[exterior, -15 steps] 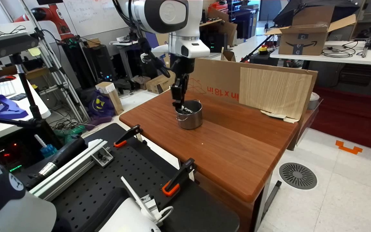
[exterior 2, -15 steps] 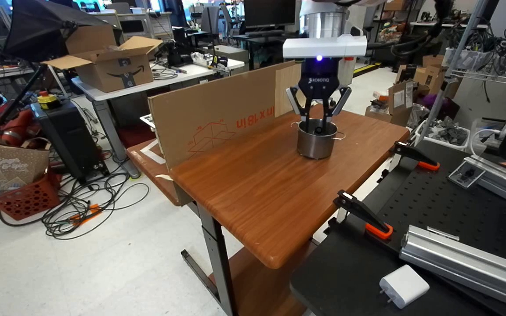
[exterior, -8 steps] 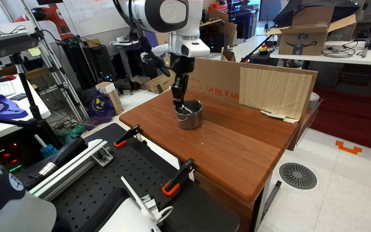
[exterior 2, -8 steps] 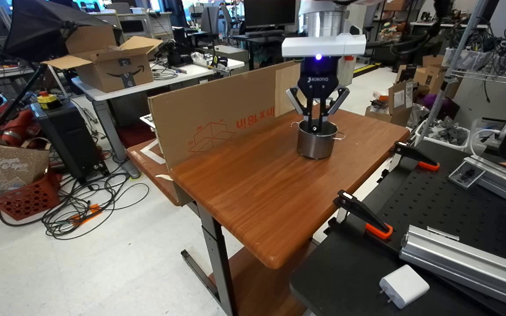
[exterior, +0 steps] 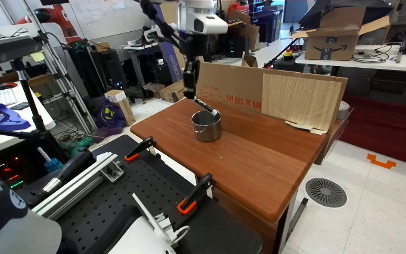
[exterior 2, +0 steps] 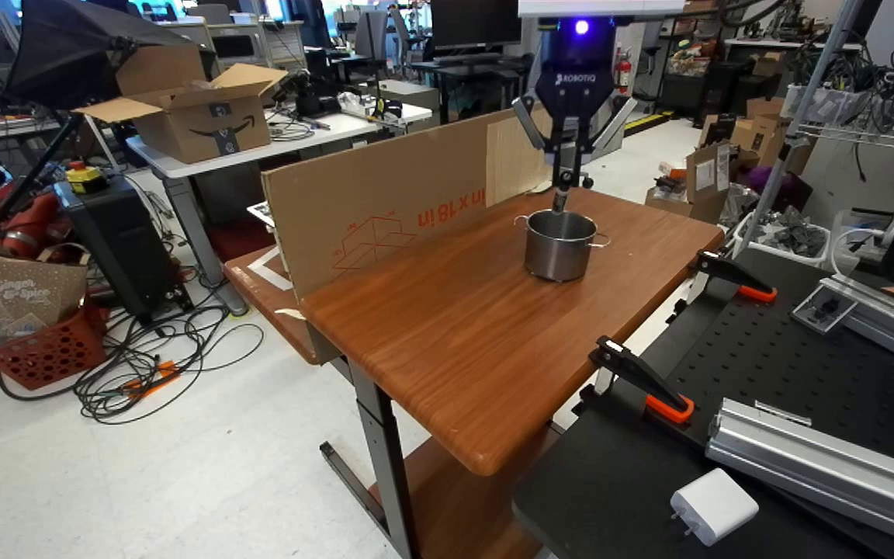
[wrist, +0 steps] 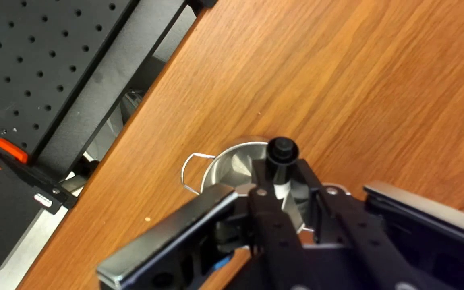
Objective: Pick up the pen from the silver pot and put it on the table.
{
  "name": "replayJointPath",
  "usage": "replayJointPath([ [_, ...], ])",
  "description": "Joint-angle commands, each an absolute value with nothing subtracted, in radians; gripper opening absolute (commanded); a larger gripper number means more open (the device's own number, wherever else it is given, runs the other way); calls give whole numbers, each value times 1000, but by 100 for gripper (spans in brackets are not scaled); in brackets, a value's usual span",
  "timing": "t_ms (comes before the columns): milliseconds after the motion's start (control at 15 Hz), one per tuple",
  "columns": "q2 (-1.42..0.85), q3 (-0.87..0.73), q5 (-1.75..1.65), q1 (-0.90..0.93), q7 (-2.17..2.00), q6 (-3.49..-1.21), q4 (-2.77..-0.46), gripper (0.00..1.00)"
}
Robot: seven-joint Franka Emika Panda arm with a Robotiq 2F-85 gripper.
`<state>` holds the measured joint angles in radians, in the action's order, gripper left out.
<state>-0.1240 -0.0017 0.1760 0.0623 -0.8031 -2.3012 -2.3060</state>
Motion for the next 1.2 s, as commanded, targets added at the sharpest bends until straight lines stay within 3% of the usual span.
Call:
replayJointPath([
  [0, 5, -12, 173, 33, -731, -2262, -2358, 5],
  [467, 2, -61, 178, -52, -586, -2245, -2281, 5],
  [1133, -355, -98, 275, -113, -389, -2263, -2015, 5],
])
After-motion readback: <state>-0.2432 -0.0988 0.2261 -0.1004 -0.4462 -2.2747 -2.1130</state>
